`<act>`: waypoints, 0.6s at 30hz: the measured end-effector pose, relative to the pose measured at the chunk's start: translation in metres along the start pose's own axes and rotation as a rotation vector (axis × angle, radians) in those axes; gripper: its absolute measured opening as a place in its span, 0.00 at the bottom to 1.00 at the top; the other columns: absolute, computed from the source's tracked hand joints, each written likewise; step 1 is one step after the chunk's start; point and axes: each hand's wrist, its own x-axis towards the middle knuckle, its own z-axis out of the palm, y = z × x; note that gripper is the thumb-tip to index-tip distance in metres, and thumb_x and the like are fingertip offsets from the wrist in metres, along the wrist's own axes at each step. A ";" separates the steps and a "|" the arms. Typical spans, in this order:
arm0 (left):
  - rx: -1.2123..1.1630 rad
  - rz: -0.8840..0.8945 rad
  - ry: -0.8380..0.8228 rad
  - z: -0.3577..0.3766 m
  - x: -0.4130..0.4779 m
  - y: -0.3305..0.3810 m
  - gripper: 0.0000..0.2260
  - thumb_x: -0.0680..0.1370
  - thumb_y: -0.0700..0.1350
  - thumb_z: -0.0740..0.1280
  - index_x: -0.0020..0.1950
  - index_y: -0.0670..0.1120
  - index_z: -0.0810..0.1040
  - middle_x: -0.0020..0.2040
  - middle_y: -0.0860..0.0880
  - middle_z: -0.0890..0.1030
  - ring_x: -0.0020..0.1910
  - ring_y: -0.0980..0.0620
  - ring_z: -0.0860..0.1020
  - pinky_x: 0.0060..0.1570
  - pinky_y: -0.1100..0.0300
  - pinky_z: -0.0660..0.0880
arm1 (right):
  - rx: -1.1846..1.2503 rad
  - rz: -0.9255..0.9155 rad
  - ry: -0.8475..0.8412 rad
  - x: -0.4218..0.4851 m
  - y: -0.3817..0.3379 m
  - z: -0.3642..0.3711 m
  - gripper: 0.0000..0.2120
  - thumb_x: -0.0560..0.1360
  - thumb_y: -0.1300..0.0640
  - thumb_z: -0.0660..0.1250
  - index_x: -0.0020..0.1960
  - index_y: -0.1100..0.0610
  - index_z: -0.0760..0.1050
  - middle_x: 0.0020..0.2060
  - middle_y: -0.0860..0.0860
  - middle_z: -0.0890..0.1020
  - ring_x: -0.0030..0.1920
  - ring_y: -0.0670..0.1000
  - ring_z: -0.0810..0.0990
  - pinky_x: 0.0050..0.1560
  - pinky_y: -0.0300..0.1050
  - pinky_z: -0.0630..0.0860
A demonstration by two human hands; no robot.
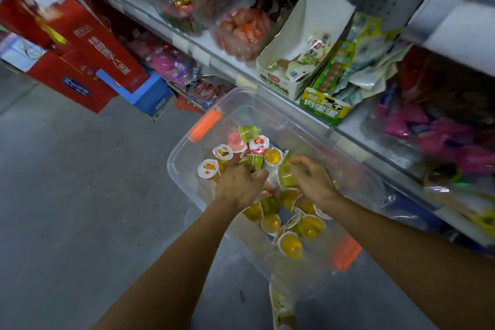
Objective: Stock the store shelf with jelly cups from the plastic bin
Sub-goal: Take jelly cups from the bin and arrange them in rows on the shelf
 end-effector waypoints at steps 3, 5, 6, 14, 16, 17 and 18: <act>-0.325 -0.081 0.007 -0.007 -0.041 0.032 0.14 0.81 0.55 0.60 0.44 0.49 0.78 0.43 0.49 0.81 0.40 0.46 0.81 0.46 0.53 0.77 | 0.258 0.099 0.010 -0.039 -0.020 -0.035 0.11 0.78 0.61 0.62 0.44 0.67 0.79 0.32 0.62 0.77 0.28 0.53 0.76 0.27 0.40 0.72; -0.514 -0.101 0.016 -0.011 -0.072 0.057 0.11 0.81 0.53 0.63 0.47 0.47 0.79 0.42 0.46 0.83 0.35 0.44 0.83 0.40 0.51 0.81 | 0.342 0.151 -0.026 -0.069 -0.024 -0.060 0.14 0.79 0.57 0.62 0.41 0.66 0.78 0.26 0.59 0.77 0.20 0.49 0.71 0.23 0.38 0.66; -0.570 -0.103 0.022 -0.012 -0.089 0.069 0.13 0.80 0.53 0.65 0.46 0.44 0.81 0.40 0.42 0.84 0.34 0.42 0.83 0.39 0.50 0.82 | 0.391 0.162 -0.034 -0.086 -0.025 -0.074 0.14 0.79 0.55 0.62 0.41 0.64 0.78 0.25 0.58 0.78 0.20 0.50 0.72 0.25 0.39 0.67; -0.745 0.084 0.035 0.018 -0.235 0.196 0.11 0.74 0.49 0.73 0.44 0.40 0.85 0.31 0.50 0.78 0.32 0.52 0.80 0.35 0.55 0.82 | 0.780 0.062 -0.121 -0.251 -0.007 -0.221 0.08 0.76 0.62 0.67 0.56 0.60 0.75 0.44 0.63 0.83 0.36 0.56 0.83 0.35 0.44 0.79; -0.752 0.155 0.037 0.033 -0.274 0.230 0.09 0.75 0.47 0.73 0.47 0.41 0.85 0.34 0.50 0.82 0.30 0.54 0.80 0.29 0.63 0.77 | 0.722 0.004 -0.105 -0.295 0.006 -0.260 0.09 0.74 0.62 0.70 0.54 0.58 0.76 0.44 0.58 0.83 0.39 0.54 0.81 0.37 0.44 0.76; -0.757 0.192 0.032 0.041 -0.294 0.247 0.09 0.75 0.47 0.73 0.48 0.41 0.85 0.35 0.47 0.83 0.29 0.54 0.80 0.28 0.63 0.76 | 0.688 -0.022 -0.099 -0.318 0.012 -0.280 0.11 0.73 0.61 0.71 0.55 0.56 0.77 0.44 0.57 0.82 0.40 0.53 0.80 0.37 0.43 0.74; -0.756 0.227 0.025 0.050 -0.312 0.264 0.09 0.75 0.47 0.73 0.48 0.42 0.85 0.36 0.46 0.83 0.29 0.54 0.80 0.28 0.62 0.76 | 0.647 -0.052 -0.090 -0.339 0.018 -0.300 0.13 0.72 0.60 0.72 0.56 0.55 0.78 0.45 0.56 0.83 0.42 0.52 0.79 0.38 0.43 0.73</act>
